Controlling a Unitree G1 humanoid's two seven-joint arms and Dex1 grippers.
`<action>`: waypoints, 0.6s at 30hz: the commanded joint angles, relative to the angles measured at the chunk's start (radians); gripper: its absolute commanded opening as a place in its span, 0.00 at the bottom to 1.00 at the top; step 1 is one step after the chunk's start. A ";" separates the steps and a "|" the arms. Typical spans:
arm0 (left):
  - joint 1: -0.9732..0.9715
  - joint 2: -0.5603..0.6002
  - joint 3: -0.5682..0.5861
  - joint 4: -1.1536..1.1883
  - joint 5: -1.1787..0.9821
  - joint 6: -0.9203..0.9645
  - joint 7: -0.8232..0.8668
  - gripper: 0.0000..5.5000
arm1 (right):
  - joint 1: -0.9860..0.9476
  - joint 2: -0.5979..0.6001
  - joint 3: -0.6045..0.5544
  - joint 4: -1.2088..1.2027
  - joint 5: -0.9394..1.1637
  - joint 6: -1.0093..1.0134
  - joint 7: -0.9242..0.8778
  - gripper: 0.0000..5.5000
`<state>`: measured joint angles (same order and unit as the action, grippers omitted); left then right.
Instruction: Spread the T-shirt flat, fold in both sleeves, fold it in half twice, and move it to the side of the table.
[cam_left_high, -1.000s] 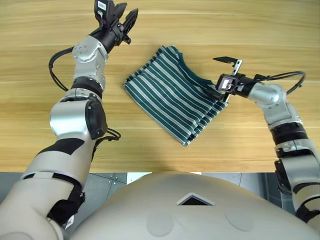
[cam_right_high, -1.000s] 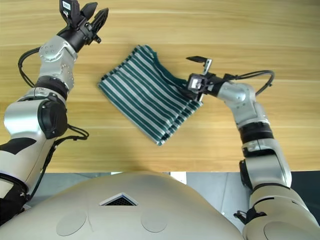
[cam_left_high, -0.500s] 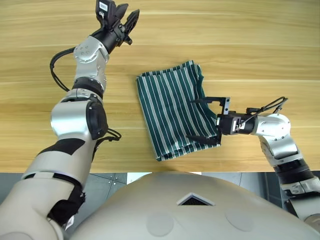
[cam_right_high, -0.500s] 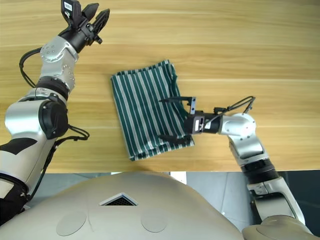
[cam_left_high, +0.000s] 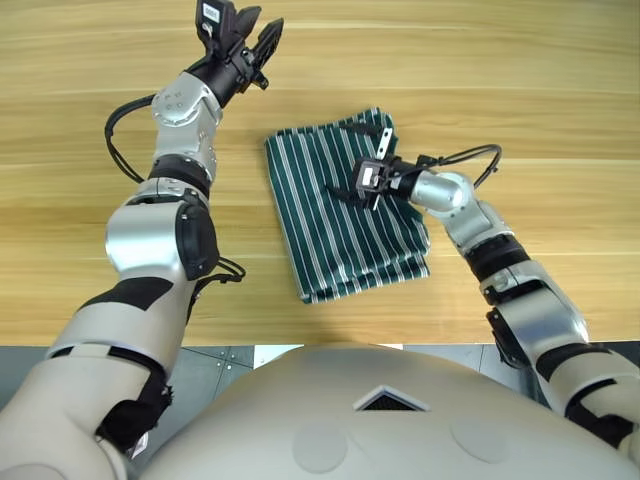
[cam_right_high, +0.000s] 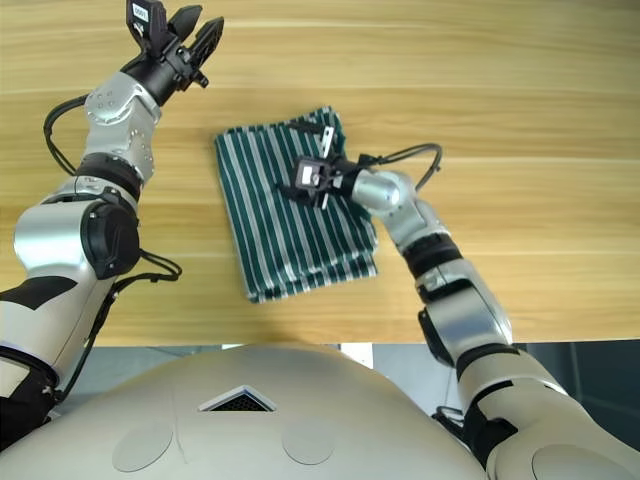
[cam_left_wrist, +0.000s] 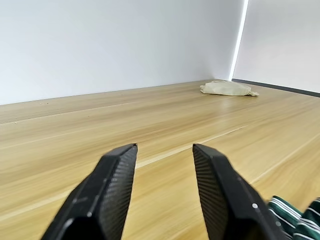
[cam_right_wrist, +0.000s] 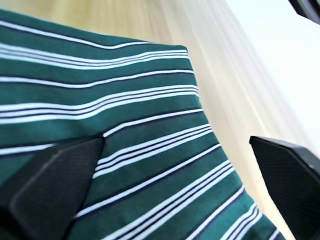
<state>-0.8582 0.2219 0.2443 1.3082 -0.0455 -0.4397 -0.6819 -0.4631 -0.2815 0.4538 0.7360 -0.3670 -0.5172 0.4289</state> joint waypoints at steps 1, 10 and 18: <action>0.011 -0.002 -0.006 -0.005 -0.004 -0.009 -0.004 0.38 | -0.037 0.019 0.026 0.196 -0.088 0.043 -0.125 0.98; 0.017 -0.005 -0.005 -0.008 -0.007 -0.014 -0.013 0.38 | -0.006 0.006 0.020 0.174 -0.048 -0.004 -0.085 0.98; 0.023 -0.003 -0.004 -0.009 -0.009 -0.019 -0.022 0.38 | 0.122 -0.063 -0.024 -0.098 0.020 0.097 0.005 0.98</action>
<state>-0.8498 0.2163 0.2445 1.3072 -0.0460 -0.4556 -0.6911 -0.4135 -0.3004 0.4328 0.6904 -0.3469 -0.4817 0.3742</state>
